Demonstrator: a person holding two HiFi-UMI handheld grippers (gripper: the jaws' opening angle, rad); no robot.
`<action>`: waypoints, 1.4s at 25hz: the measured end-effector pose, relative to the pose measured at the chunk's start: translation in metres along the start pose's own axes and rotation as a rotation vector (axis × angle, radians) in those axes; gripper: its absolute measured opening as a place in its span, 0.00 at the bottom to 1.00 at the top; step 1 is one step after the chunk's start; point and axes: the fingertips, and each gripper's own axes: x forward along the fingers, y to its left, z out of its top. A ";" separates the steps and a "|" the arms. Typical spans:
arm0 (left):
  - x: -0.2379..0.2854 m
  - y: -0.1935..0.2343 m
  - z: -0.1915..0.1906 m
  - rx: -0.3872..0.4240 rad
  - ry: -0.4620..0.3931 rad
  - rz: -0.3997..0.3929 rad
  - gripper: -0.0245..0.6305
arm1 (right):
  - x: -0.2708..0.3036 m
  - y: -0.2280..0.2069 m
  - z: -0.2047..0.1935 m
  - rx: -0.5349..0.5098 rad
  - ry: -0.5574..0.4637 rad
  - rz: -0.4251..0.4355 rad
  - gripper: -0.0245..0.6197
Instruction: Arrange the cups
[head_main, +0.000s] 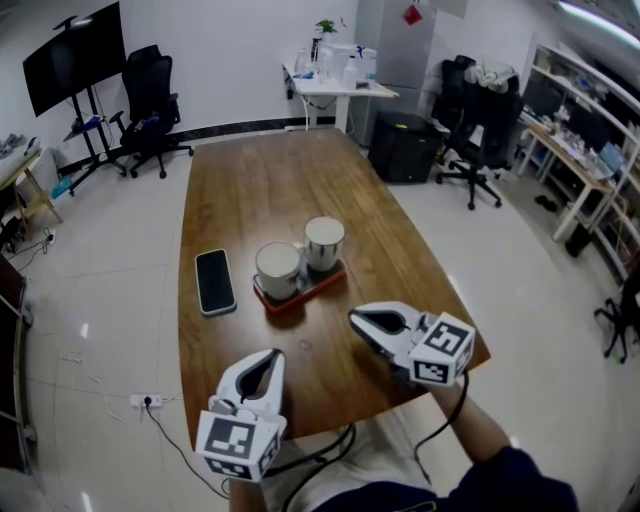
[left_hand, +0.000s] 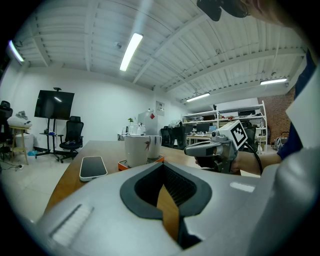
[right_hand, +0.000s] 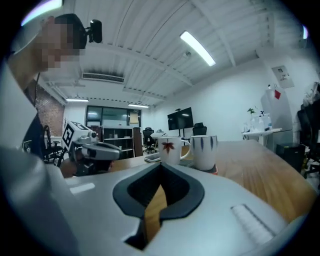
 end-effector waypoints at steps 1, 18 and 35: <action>0.000 0.000 0.000 0.000 0.000 -0.001 0.04 | 0.000 0.004 0.000 -0.003 0.000 0.014 0.04; 0.000 0.004 0.004 0.024 -0.002 0.013 0.04 | -0.015 0.031 -0.004 -0.025 0.007 0.117 0.04; -0.002 0.001 0.000 0.017 0.007 -0.001 0.04 | -0.016 0.033 -0.003 -0.018 0.007 0.115 0.04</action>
